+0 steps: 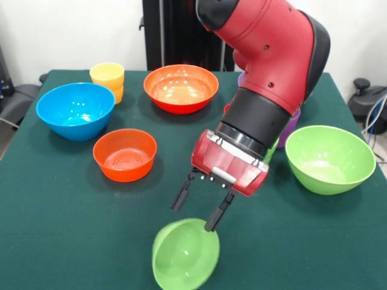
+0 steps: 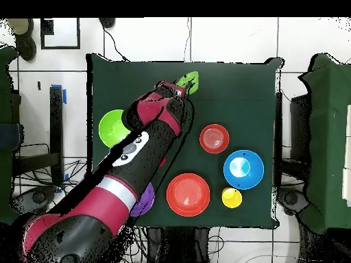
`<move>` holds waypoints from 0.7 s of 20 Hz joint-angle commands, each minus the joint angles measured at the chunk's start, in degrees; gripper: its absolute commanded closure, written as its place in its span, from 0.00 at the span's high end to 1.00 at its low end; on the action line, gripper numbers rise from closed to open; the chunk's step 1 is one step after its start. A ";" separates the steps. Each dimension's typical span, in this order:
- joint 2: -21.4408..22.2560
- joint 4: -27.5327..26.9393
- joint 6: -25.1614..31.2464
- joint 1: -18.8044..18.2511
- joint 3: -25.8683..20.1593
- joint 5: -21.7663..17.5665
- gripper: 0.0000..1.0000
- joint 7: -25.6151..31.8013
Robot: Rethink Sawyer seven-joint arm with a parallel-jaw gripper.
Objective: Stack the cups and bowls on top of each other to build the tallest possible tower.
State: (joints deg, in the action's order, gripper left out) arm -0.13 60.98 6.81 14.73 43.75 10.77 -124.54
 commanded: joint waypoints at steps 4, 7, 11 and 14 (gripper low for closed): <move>-0.26 3.66 0.90 0.93 -7.93 -2.89 1.00 -3.91; -0.06 3.53 1.49 0.95 -7.73 -3.07 1.00 -3.40; 0.86 4.23 1.83 1.04 -7.61 -3.58 1.00 -2.83; 0.61 3.72 2.35 1.06 -7.46 -3.36 1.00 -2.76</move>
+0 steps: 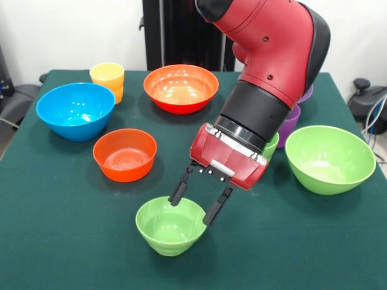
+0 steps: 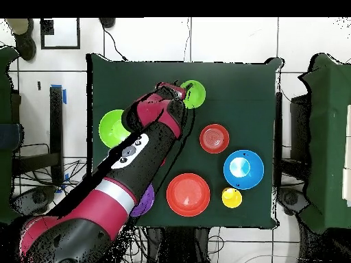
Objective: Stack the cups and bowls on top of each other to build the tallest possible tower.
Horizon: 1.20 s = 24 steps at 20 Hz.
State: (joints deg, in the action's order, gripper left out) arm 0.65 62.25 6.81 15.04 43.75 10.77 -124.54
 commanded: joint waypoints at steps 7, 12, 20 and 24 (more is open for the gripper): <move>-2.34 -2.32 5.76 0.76 -6.18 -1.81 1.00 -2.48; -3.10 -2.43 6.36 1.35 -5.33 -2.16 1.00 -2.26; 1.44 2.34 8.17 1.34 -10.16 -3.07 1.00 -0.80; 6.71 7.81 5.86 0.05 -16.12 -4.58 1.00 0.49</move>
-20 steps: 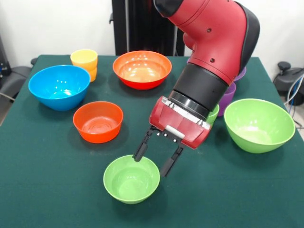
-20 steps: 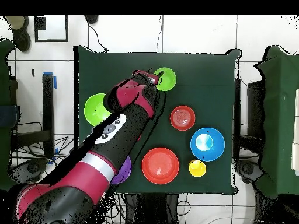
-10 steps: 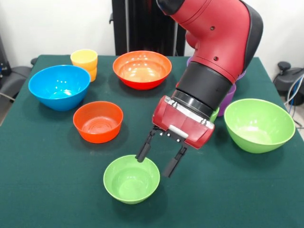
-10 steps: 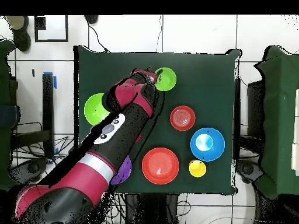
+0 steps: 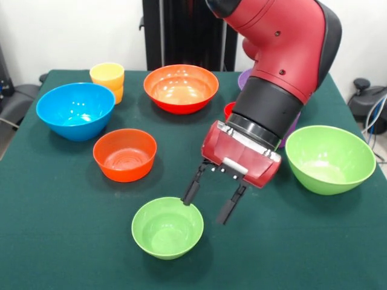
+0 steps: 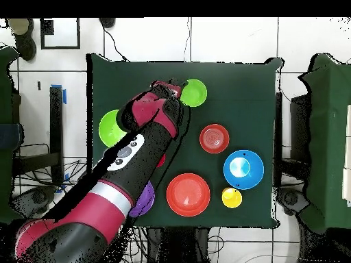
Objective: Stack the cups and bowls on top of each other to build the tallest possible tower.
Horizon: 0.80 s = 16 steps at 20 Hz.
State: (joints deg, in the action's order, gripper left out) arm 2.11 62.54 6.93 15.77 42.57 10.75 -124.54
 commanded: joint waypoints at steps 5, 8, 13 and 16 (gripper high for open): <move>12.44 14.85 3.90 -4.68 -25.31 -6.98 1.00 2.34; 14.91 18.10 2.73 -5.07 -27.70 -8.17 1.00 1.22; 17.31 22.34 2.40 -3.26 -28.37 -7.82 1.00 -2.55; 18.17 23.97 2.07 -3.07 -29.56 -7.52 1.00 -3.15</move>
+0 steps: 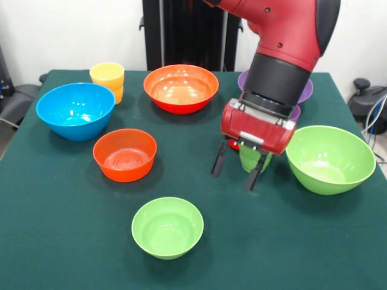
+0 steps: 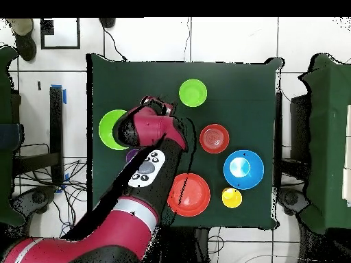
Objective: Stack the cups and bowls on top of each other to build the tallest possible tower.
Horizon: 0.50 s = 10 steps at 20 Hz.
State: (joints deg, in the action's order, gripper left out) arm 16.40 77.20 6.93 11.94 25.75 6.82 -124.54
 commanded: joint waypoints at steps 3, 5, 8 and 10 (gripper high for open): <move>4.74 11.33 1.06 -0.80 -16.19 -3.14 1.00 -3.48; 5.70 12.84 0.46 -2.24 -18.71 -2.91 1.00 -3.66; 7.36 14.94 0.18 -5.06 -23.33 -3.30 1.00 -2.70; 8.31 15.50 0.80 -5.41 -24.26 -3.59 1.00 -2.12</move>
State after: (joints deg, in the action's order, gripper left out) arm 22.40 85.70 6.92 9.74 16.25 6.83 -124.54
